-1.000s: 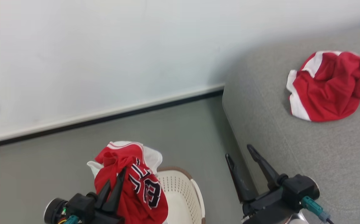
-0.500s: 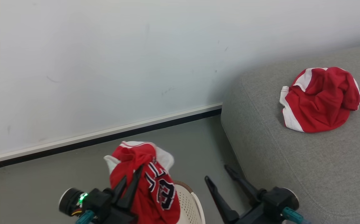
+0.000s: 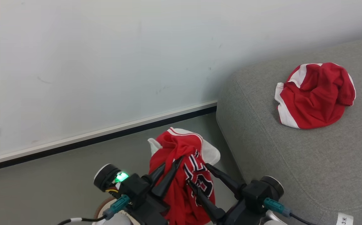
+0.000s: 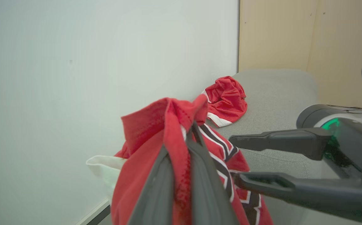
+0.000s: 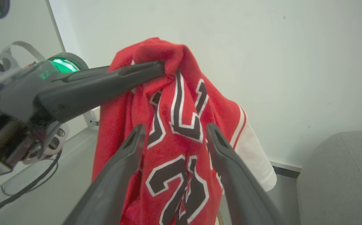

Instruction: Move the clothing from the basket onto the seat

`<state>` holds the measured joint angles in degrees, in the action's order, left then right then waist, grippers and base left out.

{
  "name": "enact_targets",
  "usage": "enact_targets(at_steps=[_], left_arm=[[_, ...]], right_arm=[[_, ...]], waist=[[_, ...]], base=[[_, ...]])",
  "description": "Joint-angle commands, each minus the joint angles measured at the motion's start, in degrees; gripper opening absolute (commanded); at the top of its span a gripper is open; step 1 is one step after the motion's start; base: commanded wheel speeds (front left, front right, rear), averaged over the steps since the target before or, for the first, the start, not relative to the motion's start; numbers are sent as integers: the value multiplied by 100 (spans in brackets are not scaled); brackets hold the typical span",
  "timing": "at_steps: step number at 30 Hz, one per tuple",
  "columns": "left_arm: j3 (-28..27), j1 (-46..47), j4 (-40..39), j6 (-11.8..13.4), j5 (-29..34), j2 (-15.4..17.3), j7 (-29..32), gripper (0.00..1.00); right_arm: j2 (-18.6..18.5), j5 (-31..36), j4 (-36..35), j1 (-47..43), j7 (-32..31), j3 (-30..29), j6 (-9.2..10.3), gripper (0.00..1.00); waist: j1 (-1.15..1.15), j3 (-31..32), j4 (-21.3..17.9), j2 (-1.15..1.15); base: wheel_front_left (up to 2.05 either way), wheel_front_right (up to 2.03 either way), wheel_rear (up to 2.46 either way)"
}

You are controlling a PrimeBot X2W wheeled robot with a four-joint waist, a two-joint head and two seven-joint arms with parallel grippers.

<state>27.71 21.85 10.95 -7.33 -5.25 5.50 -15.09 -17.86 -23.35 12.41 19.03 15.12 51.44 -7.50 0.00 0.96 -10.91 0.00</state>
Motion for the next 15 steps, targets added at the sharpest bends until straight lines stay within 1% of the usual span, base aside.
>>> enact_targets(at_steps=[1, 4, 10, 15], left_arm=[[141, 171, -10, -5, -94, 3, -13, 0], [290, 244, -37, -8, -140, -9, -13, 0], [779, 462, -76, -13, -309, 30, 40, 0], [1099, 557, -93, -14, -758, 54, 214, 0]], right_arm=[[-13, -105, 21, 111, -2, 46, 2, 100], [-18, -207, 68, 159, -2, 125, 2, 100], [26, -398, 289, 303, -2, 307, 2, 100], [104, -553, 477, 411, -2, 421, 2, 100]], waist=[[0, -13, -6, 0], [0, -17, -1, 0], [0, -11, 32, 0], [0, -4, 55, 0]], base=[[0, 0, 0], [0, 0, 0], [0, 0, 0], [0, 0, 0]])
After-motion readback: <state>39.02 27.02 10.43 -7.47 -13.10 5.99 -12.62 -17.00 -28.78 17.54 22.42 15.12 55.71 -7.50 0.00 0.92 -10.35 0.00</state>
